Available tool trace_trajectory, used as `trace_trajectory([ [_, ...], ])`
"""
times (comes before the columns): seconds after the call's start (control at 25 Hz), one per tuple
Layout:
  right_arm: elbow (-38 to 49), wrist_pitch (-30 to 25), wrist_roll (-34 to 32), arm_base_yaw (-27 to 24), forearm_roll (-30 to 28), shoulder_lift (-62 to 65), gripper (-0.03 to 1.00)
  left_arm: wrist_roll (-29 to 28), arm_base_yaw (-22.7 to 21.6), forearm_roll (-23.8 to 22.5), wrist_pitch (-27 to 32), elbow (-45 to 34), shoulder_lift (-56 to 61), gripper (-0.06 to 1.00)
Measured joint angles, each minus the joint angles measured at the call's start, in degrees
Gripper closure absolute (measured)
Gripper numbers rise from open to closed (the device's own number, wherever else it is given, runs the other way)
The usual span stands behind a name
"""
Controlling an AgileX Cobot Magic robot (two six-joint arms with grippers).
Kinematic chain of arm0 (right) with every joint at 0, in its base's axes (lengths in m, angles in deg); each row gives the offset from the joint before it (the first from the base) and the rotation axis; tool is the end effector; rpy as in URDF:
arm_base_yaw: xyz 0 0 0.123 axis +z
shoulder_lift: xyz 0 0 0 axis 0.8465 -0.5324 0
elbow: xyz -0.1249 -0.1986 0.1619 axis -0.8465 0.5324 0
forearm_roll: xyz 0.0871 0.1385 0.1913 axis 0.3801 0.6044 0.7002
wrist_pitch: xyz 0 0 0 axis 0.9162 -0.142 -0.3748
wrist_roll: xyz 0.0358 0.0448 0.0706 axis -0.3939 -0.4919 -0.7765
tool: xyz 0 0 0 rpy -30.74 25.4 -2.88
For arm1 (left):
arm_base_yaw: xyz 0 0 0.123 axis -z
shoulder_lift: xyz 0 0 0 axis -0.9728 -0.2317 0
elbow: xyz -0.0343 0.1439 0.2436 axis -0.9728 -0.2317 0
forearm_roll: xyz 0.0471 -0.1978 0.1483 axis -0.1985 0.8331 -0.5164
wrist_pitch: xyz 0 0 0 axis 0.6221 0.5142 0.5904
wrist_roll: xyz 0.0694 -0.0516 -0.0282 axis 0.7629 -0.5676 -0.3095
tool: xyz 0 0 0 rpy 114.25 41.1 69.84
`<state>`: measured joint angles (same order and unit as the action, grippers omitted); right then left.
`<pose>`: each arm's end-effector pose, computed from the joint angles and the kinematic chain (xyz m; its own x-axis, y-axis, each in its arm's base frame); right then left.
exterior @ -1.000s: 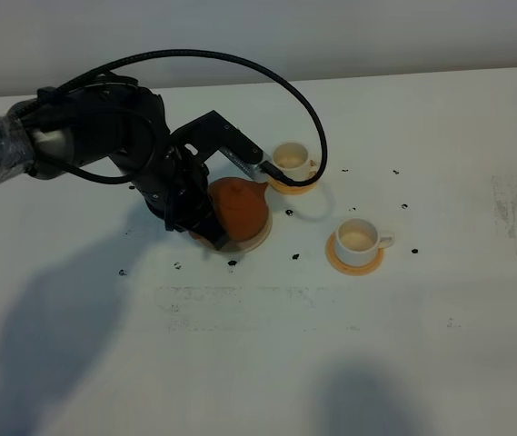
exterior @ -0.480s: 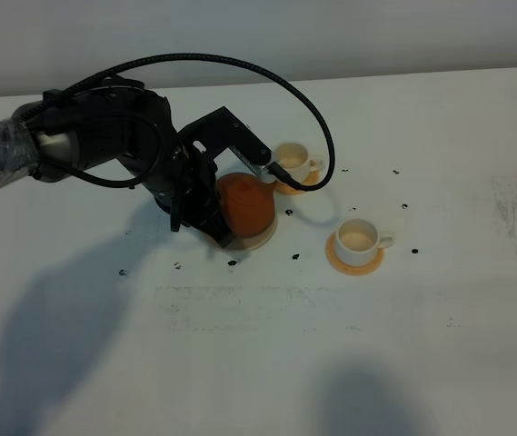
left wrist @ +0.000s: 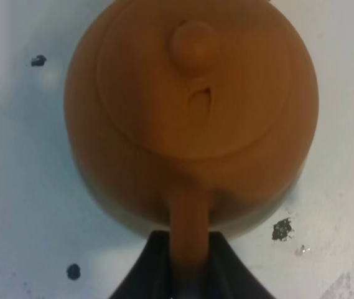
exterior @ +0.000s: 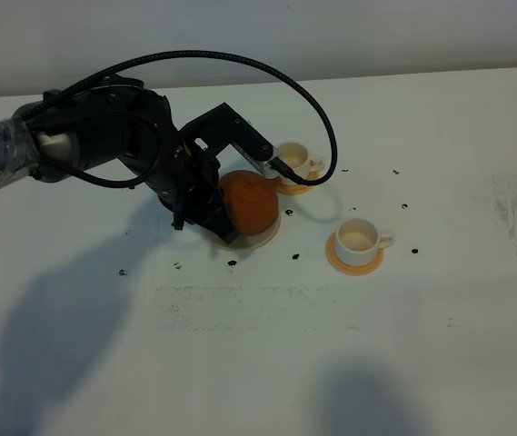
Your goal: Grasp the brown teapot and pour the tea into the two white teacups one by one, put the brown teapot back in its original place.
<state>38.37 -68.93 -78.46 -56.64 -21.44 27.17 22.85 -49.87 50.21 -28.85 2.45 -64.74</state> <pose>-0.0056 0.0141 0.2743 -0.4607 -0.0123 -0.8875 -0.1598 0.9847 0.0693 0.3743 -0.1951 0.1677 -0.5278 0.7416 -0.4140 0.7716 0.6224 0.1314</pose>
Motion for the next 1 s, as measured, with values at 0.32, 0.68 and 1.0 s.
trace_trajectory([
  [0.32, 0.00, 0.00, 0.00, 0.00, 0.00, 0.00, 0.77, 0.00, 0.11, 0.48, -1.94, -0.18, 1.08, 0.84],
  [0.68, 0.00, 0.00, 0.00, 0.00, 0.00, 0.00, 0.77, 0.00, 0.36, 0.66, -3.16, -0.18, 2.56, 0.84],
  [1.0, 0.00, 0.00, 0.00, 0.00, 0.00, 0.00, 0.77, 0.94, 0.36, 0.66, -5.30, -0.18, 2.75, 0.84],
])
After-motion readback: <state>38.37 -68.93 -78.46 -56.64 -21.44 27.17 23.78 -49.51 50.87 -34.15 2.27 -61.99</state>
